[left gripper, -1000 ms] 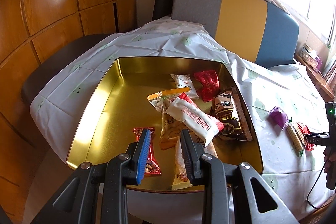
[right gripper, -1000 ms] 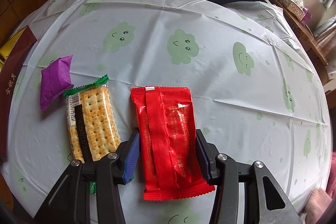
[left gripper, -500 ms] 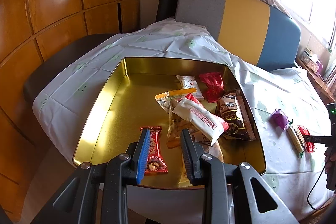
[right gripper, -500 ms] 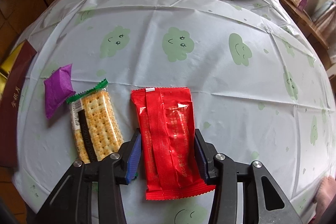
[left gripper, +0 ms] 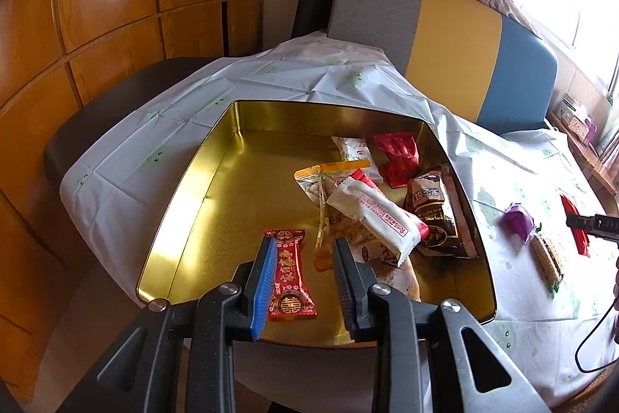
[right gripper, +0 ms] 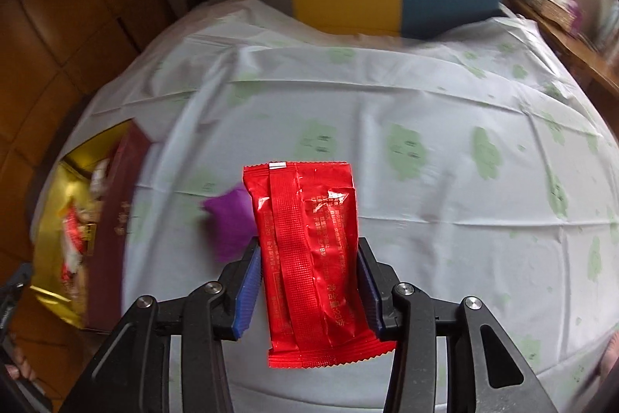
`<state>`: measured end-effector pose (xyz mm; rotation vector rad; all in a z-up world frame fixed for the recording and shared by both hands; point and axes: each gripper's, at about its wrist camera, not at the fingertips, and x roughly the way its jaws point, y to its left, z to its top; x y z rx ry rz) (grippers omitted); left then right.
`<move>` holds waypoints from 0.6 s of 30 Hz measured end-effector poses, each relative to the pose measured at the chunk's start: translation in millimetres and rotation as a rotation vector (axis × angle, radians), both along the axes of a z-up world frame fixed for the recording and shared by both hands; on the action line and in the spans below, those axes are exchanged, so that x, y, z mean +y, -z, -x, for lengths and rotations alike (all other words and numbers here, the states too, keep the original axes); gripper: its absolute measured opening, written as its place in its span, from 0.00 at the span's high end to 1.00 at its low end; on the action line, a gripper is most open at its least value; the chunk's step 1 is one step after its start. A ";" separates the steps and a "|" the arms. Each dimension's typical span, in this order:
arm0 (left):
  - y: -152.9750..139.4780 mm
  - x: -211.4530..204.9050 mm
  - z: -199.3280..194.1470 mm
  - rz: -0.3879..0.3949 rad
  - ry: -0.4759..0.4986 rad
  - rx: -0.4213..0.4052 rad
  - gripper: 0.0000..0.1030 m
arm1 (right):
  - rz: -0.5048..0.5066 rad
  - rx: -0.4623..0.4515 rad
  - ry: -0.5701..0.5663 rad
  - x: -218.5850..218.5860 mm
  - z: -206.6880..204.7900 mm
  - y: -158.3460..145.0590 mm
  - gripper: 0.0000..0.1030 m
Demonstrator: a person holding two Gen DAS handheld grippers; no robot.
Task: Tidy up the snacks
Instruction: 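Carry the red bar toward the gold tin with the right gripper, then lower the red bar into the tin and open the right gripper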
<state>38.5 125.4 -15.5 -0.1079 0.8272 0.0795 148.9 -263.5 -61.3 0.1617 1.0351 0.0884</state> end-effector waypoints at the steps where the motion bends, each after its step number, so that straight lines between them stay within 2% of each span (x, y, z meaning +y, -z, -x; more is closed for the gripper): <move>1: 0.2 1.2 0.3 0.002 -0.003 -0.001 0.71 | -0.009 -0.006 -0.029 15.1 -2.6 -4.0 0.55; 9: 2.6 11.2 1.1 0.012 -0.021 0.000 0.71 | -0.072 -0.039 -0.258 143.2 -24.5 -29.3 0.55; 13: 5.1 17.0 1.3 0.021 -0.031 0.005 0.71 | -0.099 -0.019 -0.311 190.0 -41.4 -25.4 0.55; 18: 7.5 23.8 1.3 0.031 -0.043 0.010 0.71 | -0.130 0.037 -0.322 235.1 -65.4 -9.6 0.53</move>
